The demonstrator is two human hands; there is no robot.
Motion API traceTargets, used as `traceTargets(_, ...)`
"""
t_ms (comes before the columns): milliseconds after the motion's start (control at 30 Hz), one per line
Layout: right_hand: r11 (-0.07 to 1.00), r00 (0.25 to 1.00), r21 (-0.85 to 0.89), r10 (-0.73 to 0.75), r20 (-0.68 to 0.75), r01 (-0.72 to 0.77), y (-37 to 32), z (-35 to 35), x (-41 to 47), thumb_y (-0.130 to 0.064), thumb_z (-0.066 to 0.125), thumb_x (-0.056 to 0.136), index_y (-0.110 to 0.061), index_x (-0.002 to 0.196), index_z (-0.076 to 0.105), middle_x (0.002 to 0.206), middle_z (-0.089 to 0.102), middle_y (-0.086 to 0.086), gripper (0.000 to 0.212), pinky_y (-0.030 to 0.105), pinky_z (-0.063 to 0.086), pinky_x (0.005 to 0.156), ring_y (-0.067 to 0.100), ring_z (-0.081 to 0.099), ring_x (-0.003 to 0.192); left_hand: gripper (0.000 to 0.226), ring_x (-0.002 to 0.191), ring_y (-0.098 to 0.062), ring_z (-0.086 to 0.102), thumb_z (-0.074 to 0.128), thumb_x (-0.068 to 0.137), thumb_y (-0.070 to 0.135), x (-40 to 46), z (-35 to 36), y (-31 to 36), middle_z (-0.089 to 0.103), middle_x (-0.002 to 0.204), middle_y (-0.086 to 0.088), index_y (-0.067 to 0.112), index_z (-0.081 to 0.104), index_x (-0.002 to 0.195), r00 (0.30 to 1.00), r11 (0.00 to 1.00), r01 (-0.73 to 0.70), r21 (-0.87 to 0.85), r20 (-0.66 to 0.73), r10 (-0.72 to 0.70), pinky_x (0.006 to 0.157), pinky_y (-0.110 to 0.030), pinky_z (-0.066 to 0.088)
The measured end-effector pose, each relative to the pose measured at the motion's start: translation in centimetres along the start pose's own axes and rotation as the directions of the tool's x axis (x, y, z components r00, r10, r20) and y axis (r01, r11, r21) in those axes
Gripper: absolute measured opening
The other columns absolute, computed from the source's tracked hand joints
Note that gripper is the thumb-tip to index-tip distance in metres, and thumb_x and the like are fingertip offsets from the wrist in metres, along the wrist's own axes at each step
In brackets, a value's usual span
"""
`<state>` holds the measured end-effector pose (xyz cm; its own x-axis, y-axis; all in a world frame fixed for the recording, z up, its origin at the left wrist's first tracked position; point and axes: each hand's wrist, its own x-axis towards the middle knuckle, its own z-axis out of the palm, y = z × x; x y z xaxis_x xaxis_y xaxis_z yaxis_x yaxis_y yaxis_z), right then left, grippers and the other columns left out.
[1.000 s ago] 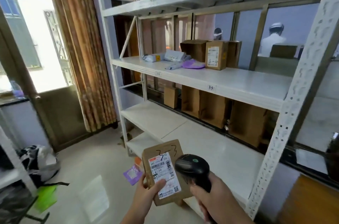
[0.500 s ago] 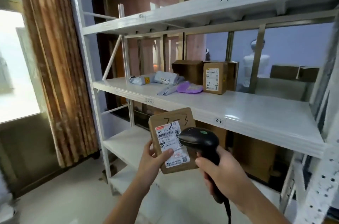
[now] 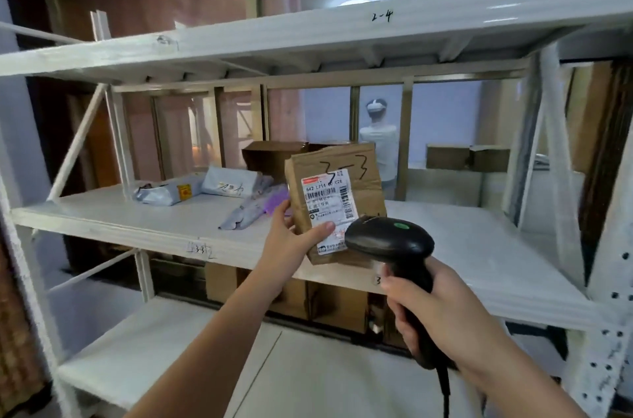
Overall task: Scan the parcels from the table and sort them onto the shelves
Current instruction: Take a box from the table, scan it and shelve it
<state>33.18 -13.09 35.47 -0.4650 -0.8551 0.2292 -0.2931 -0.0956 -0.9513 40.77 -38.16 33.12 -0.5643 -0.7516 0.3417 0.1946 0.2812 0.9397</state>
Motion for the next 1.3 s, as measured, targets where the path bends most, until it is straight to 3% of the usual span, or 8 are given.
traceTargets(133, 0.999, 0.991, -0.015, 0.039, -0.124, -0.042, 0.4, 1.1, 1.4, -0.014, 0.063, 0.096, -0.013, 0.095, 0.059, 0.061, 0.052, 0.01, 0.003, 0.033, 0.043, 0.049, 0.025, 0.046, 0.049, 0.111, 0.121, -0.008, 0.058, 0.092, 0.075, 0.029, 5.4, 0.2, -1.2, 0.056, 0.147, 0.004, 0.033, 0.015, 0.156, 0.986, 0.998, 0.014, 0.053, 0.163, -0.022, 0.084, -0.017, 0.049)
traceTargets(267, 0.994, 0.974, -0.034, 0.091, -0.208, -0.1, 1.1, 2.2, 2.6, -0.013, 0.062, 0.096, -0.008, 0.099, 0.058, 0.062, 0.053, 0.014, 0.007, 0.036, 0.042, 0.051, 0.028, 0.046, 0.05, 0.119, 0.131, -0.012, 0.05, 0.092, 0.075, 0.017, 9.5, 0.2, -2.0, 0.052, 0.14, 0.01, 0.033, 0.008, 0.157, 0.96, 0.986, -0.011, 0.166, 0.277, -0.036, 0.109, -0.038, 0.045)
traceTargets(333, 0.989, 0.966, -0.063, 0.117, -0.232, -0.135, 1.4, 2.6, 3.0, -0.014, 0.062, 0.097, -0.009, 0.1, 0.059, 0.061, 0.055, 0.015, 0.006, 0.036, 0.043, 0.052, 0.029, 0.047, 0.049, 0.124, 0.133, -0.017, 0.053, 0.092, 0.073, 0.013, 11.2, 0.1, -2.6, 0.053, 0.131, 0.014, 0.034, 0.004, 0.158, 0.948, 0.978, -0.008, 0.21, 0.314, -0.06, 0.102, -0.038, 0.052)
traceTargets(433, 0.975, 0.949, -0.083, 0.178, -0.26, -0.206, 1.9, 3.0, 3.7, -0.019, 0.065, 0.095, -0.015, 0.101, 0.063, 0.059, 0.059, 0.009, 0.007, 0.037, 0.046, 0.058, 0.023, 0.054, 0.048, 0.126, 0.11, -0.009, 0.059, 0.092, 0.073, 0.009, 13.5, -0.3, -3.2, 0.055, 0.117, 0.018, 0.028, 0.002, 0.159, 0.936, 0.972, 0.002, 0.233, 0.343, -0.084, 0.074, -0.019, 0.055)
traceTargets(767, 0.953, 0.903, -0.119, 0.216, -0.371, -0.277, 3.0, 2.8, 3.8, -0.02, 0.068, 0.091, -0.021, 0.103, 0.065, 0.058, 0.06, 0.009, 0.012, 0.034, 0.045, 0.059, 0.022, 0.057, 0.051, 0.128, 0.107, -0.015, 0.069, 0.087, 0.068, -0.014, 18.7, -1.1, -4.9, 0.067, 0.123, 0.001, 0.024, 0.008, 0.161, 0.923, 0.989, 0.099, 0.106, 0.361, -0.131, 0.077, -0.033, 0.064)
traceTargets(900, 0.95, 0.901, -0.119, 0.228, -0.369, -0.288, 3.4, 2.7, 3.9, -0.021, 0.067, 0.091, -0.021, 0.102, 0.065, 0.06, 0.06, 0.014, 0.011, 0.036, 0.046, 0.06, 0.026, 0.054, 0.052, 0.128, 0.114, -0.024, 0.069, 0.087, 0.068, -0.013, 19.6, -1.2, -5.4, 0.068, 0.125, -0.002, 0.027, 0.008, 0.161, 0.913, 0.987, 0.134, 0.09, 0.375, -0.159, 0.097, -0.051, 0.059)
traceTargets(1000, 0.948, 0.903, -0.118, 0.237, -0.358, -0.295, 3.4, 2.9, 3.9, -0.021, 0.065, 0.093, -0.02, 0.103, 0.063, 0.06, 0.059, 0.013, 0.01, 0.037, 0.046, 0.058, 0.027, 0.052, 0.05, 0.13, 0.115, -0.025, 0.069, 0.088, 0.067, -0.012, 20.2, -1.3, -5.7, 0.07, 0.126, -0.002, 0.03, 0.009, 0.162, 0.907, 0.987, 0.136, 0.08, 0.391, -0.157, 0.101, -0.055, 0.055)
traceTargets(1300, 0.956, 0.925, -0.139, 0.203, -0.322, -0.258, 3.5, 3.7, 4.7, -0.016, 0.061, 0.096, -0.013, 0.102, 0.059, 0.055, 0.057, 0.01, 0.007, 0.038, 0.047, 0.057, 0.024, 0.05, 0.045, 0.094, 0.116, -0.028, 0.069, 0.083, 0.073, -0.015, 20.4, -1.6, -5.5, 0.069, 0.127, -0.006, 0.021, 0.04, 0.148, 0.927, 0.993, 0.092, 0.073, 0.359, -0.112, 0.066, -0.029, 0.063)
